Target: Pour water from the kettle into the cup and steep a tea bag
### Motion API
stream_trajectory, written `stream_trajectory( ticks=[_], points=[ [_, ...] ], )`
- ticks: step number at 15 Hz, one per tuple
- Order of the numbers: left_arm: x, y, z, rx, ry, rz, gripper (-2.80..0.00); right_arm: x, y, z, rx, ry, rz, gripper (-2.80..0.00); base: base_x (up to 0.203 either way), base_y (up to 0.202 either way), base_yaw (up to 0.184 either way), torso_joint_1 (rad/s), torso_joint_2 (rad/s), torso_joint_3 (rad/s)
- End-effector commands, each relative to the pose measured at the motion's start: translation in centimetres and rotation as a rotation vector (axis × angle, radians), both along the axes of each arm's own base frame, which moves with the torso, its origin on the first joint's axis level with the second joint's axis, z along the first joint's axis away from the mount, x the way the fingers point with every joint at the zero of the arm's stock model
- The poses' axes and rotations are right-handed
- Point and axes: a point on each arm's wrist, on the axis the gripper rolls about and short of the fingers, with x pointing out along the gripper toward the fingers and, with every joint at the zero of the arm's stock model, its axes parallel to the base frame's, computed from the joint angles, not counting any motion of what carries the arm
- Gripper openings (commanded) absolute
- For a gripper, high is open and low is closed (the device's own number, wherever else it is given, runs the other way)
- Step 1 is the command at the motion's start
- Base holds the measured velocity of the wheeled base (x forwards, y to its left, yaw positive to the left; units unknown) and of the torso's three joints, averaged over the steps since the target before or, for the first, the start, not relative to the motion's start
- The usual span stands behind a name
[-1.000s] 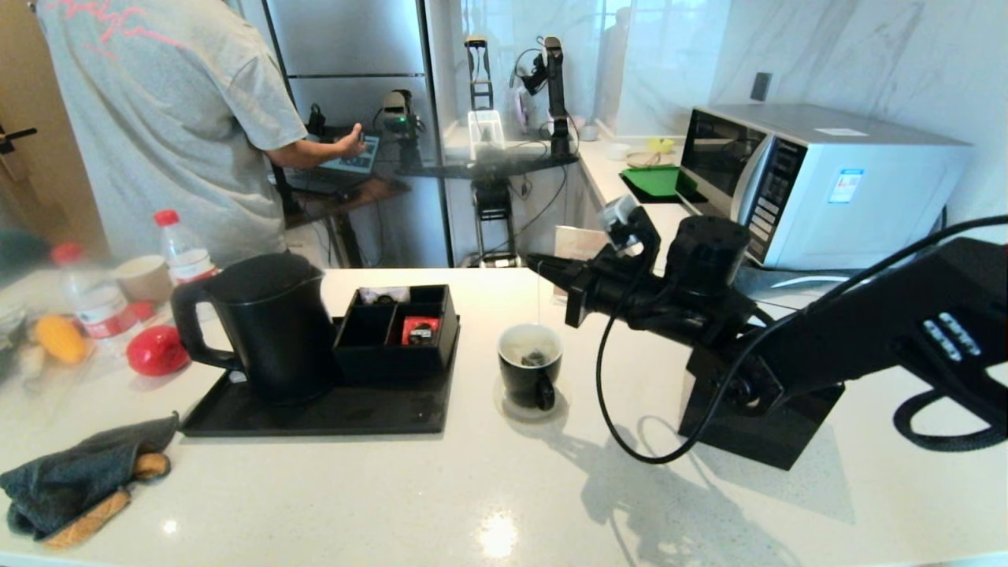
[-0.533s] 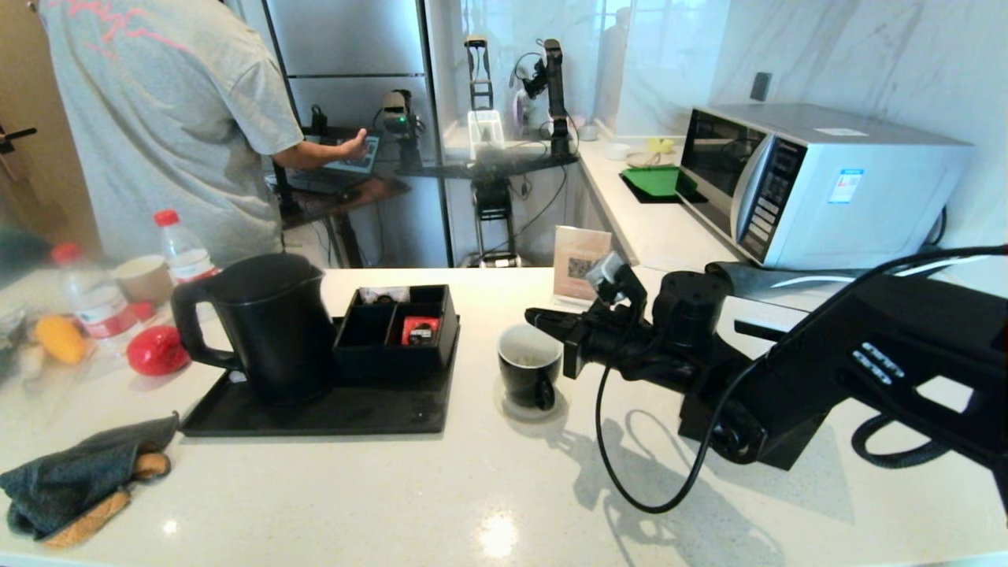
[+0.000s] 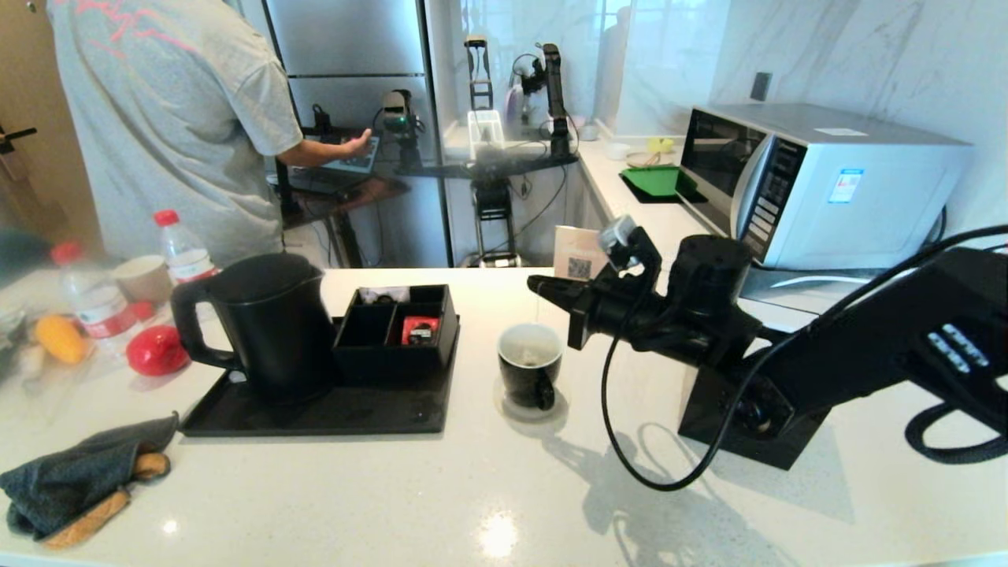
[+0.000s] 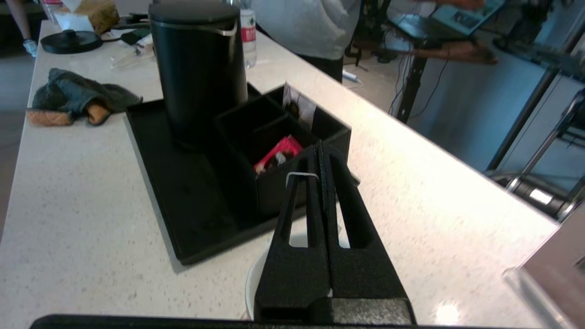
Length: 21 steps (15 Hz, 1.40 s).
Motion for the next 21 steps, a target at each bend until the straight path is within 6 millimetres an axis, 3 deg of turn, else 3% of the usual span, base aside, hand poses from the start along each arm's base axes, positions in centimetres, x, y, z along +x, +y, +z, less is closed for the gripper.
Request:
stream_trajectory(
  ticks=[1,3,7,14,21],
  points=[
    [0.0,0.0,0.0,-0.001,-0.001,0.001,-2.8,-0.7,-0.4,3.4,0.009,-0.07,-0.001,-2.8,0.0,0.0,0.0,0.0,0.0,0.0],
    [0.0,0.0,0.0,-0.001,-0.001,0.001,-2.8,-0.9,-0.5,4.2,-0.007,-0.082,-0.004,-2.8,0.0,0.0,0.0,0.0,0.0,0.0],
    [0.0,0.0,0.0,-0.001,-0.001,0.001,-2.8,-1.1,-0.7,3.3,-0.034,-0.071,-0.007,-2.8,0.0,0.0,0.0,0.0,0.0,0.0],
    [0.0,0.0,0.0,-0.001,-0.001,0.001,-2.8,-1.4,-1.1,5.1,0.001,-0.123,-0.01,-2.8,0.0,0.0,0.0,0.0,0.0,0.0],
    [0.0,0.0,0.0,-0.001,-0.001,0.001,-2.8,-1.7,-1.2,4.8,0.002,-0.13,-0.007,-2.8,0.0,0.0,0.0,0.0,0.0,0.0]
  ],
)
